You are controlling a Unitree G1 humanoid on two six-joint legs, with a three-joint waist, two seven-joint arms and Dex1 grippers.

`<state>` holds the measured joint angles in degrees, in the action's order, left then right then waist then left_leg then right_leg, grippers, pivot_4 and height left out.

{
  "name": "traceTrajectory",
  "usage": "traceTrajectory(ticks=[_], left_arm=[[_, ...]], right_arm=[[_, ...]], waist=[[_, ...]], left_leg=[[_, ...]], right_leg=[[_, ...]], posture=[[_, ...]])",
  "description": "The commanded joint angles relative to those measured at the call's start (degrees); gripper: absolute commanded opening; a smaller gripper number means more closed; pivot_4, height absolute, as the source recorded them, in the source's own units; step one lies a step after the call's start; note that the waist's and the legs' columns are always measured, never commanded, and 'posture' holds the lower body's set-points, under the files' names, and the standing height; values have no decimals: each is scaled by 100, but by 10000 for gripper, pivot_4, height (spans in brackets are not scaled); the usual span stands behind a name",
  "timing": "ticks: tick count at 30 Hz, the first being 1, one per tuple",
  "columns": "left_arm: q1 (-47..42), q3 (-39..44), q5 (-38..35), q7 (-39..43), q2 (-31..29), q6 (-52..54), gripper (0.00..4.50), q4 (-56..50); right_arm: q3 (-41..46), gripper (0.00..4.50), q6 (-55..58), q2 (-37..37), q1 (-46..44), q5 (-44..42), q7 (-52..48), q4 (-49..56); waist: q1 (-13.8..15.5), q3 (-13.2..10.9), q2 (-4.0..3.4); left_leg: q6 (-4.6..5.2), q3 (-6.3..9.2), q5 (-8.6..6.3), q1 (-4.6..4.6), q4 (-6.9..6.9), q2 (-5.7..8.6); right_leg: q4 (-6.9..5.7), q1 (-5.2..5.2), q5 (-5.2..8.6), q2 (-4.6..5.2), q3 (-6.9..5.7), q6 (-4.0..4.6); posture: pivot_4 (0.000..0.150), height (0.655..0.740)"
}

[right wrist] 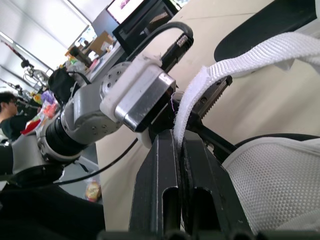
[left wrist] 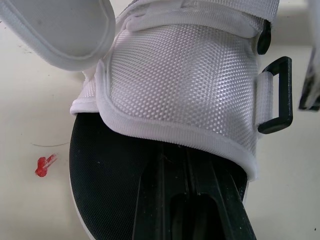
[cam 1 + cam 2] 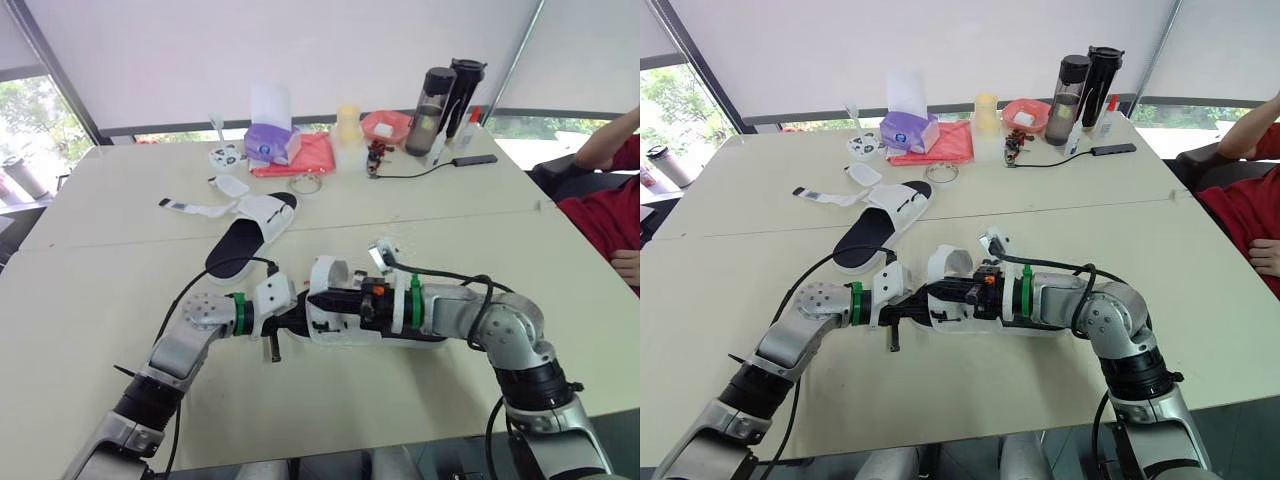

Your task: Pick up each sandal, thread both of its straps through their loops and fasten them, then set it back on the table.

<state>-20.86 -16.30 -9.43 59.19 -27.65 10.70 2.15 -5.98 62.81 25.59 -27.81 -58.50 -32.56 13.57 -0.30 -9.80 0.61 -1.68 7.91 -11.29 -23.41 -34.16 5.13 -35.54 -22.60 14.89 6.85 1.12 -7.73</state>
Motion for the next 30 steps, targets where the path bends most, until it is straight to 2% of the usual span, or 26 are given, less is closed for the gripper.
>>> traceTrajectory(ticks=[1, 13, 19, 30], left_arm=[[203, -186, 225, -88, -14, 133, 0, 163], [231, -175, 204, -143, -44, 149, 0, 115], [199, -180, 198, -127, -38, 142, 0, 154], [140, -183, 229, -103, -14, 92, 0, 261]], right_arm=[[-33, 752, -93, 80, -83, 254, -262, -122], [-103, 752, -503, 54, 53, 1069, -632, -291], [381, 752, -321, -179, -79, 749, -455, -463], [363, 752, -186, -126, 42, 866, -572, -354]], waist=[[0, 1, 0], [-6, 2, 0], [-5, 3, 1], [-6, 3, 0]], left_leg=[[0, 0, 0, 1, 0, 0], [0, 1, 0, 4, -2, 0], [0, 1, 0, 5, -3, 0], [-1, 1, 0, 3, -2, 0]], right_leg=[[0, 1, 0, 0, 0, 0], [0, 5, 0, 0, 0, 1], [0, 6, -1, 0, 0, 3], [1, 4, -1, 0, 0, 3]], posture=[[1500, 7400], [1500, 7400], [1500, 7400], [1500, 7400]])
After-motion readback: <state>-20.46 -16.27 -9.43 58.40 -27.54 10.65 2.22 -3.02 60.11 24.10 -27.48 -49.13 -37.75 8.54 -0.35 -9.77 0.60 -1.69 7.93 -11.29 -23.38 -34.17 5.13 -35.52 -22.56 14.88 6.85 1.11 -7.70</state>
